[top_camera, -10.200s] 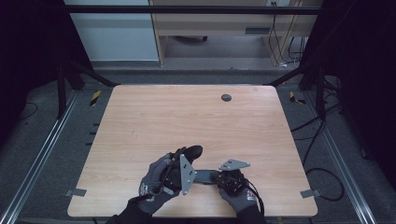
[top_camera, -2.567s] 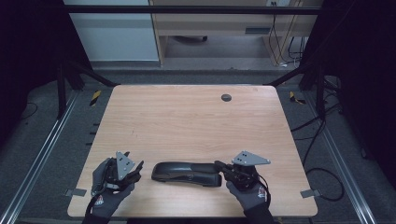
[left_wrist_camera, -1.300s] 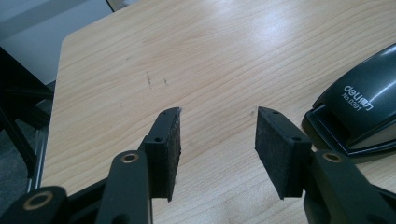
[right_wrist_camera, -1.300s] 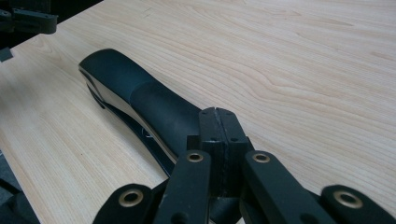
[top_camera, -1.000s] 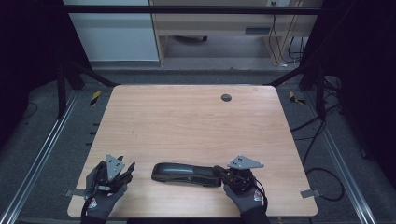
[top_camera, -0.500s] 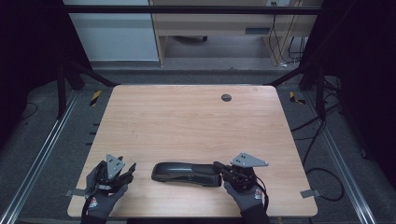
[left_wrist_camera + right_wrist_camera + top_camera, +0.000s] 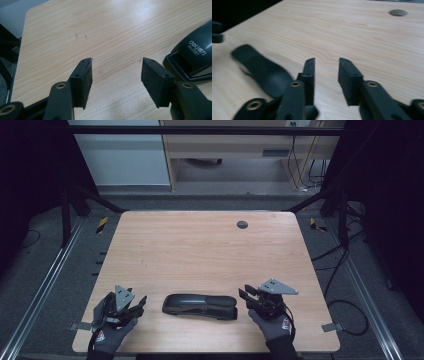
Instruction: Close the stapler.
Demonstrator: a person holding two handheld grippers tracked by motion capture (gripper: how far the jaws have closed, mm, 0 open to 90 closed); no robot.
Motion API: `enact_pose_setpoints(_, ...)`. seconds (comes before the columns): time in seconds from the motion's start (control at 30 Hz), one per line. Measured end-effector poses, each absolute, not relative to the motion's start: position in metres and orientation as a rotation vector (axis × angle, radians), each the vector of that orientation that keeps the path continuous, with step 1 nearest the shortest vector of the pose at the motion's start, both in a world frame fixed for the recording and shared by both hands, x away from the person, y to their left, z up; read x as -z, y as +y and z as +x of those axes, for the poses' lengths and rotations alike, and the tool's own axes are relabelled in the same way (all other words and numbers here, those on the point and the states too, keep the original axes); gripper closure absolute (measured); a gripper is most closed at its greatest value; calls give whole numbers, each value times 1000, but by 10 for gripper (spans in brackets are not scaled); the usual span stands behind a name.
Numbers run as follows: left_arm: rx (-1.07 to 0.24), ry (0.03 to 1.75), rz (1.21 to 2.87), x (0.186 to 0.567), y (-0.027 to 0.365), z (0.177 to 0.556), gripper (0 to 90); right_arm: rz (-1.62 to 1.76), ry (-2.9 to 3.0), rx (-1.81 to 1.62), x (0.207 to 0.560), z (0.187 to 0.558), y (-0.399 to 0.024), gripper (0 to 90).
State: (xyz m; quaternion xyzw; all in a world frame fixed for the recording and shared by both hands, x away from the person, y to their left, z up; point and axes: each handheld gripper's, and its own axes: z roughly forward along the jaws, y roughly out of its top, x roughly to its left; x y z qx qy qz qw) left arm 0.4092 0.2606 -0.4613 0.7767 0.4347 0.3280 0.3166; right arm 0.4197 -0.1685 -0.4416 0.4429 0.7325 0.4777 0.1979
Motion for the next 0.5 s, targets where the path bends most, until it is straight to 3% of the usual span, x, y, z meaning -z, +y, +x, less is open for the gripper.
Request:
enact_pose_setpoints(0.1, -852, 1149, 2059, 464, 261, 411, 408, 1293, 2022, -1273, 448, 425, -184, 579)
enact_pose_setpoints(0.5, -790, 1201, 2051, 472, 269, 422, 380, 1439, 1969, -1085, 466, 439, -237, 546)
